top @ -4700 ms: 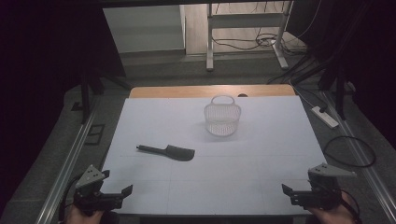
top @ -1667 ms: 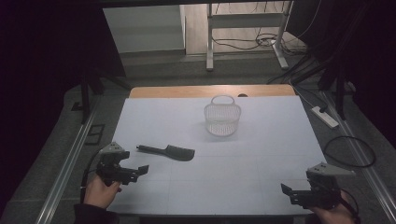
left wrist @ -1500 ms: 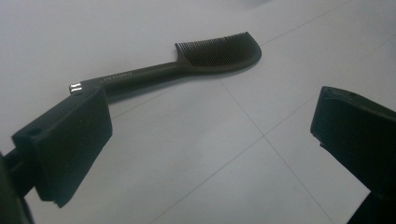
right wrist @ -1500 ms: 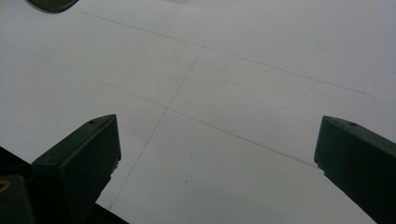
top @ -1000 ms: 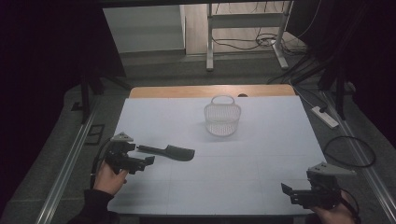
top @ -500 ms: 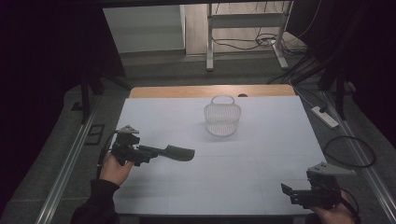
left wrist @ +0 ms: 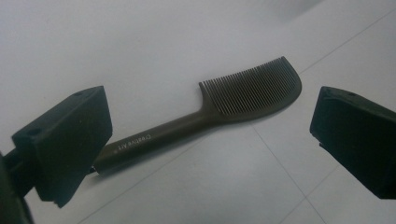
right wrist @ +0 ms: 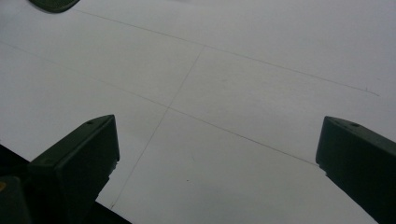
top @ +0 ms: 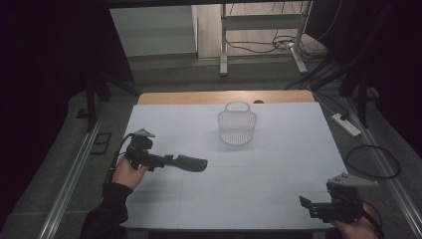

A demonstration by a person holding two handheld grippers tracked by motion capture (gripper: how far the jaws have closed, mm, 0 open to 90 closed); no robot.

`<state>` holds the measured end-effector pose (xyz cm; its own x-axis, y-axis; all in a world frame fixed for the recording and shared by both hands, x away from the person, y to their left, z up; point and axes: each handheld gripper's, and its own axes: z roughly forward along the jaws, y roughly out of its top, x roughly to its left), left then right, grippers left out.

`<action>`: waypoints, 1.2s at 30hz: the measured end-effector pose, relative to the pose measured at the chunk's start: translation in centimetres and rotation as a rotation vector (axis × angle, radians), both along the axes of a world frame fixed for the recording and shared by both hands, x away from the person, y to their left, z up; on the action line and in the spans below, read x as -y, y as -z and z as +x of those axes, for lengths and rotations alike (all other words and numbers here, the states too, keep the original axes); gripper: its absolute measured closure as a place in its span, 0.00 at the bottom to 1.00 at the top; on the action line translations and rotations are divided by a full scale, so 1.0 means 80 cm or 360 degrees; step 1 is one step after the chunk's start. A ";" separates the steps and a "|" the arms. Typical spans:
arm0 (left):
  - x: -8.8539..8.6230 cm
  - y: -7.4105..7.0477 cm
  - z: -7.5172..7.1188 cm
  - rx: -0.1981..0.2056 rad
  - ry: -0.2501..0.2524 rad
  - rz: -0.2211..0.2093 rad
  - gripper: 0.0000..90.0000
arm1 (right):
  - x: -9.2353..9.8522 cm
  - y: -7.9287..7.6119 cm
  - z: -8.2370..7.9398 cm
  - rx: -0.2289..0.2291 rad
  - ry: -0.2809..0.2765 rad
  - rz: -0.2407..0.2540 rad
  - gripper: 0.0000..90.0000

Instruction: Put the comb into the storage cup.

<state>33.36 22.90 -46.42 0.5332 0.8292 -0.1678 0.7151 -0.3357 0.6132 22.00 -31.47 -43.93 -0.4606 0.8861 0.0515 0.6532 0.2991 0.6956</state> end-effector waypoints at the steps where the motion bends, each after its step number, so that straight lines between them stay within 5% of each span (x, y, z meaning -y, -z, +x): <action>1: 0.001 -0.001 0.004 0.0001 -0.0002 0.0008 0.00 | 0.000 0.000 0.000 -0.0001 -0.0001 0.0000 0.00; 36: 0.007 0.004 0.059 0.0007 -0.0005 0.0021 0.00 | 0.001 0.000 0.001 -0.0013 -0.0002 0.0005 0.00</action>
<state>38.09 22.31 -46.71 0.5315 0.8329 -0.1544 0.7135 -0.3419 0.6115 22.08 -31.52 -43.97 -0.4614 0.8853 0.0582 0.6584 0.2977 0.6914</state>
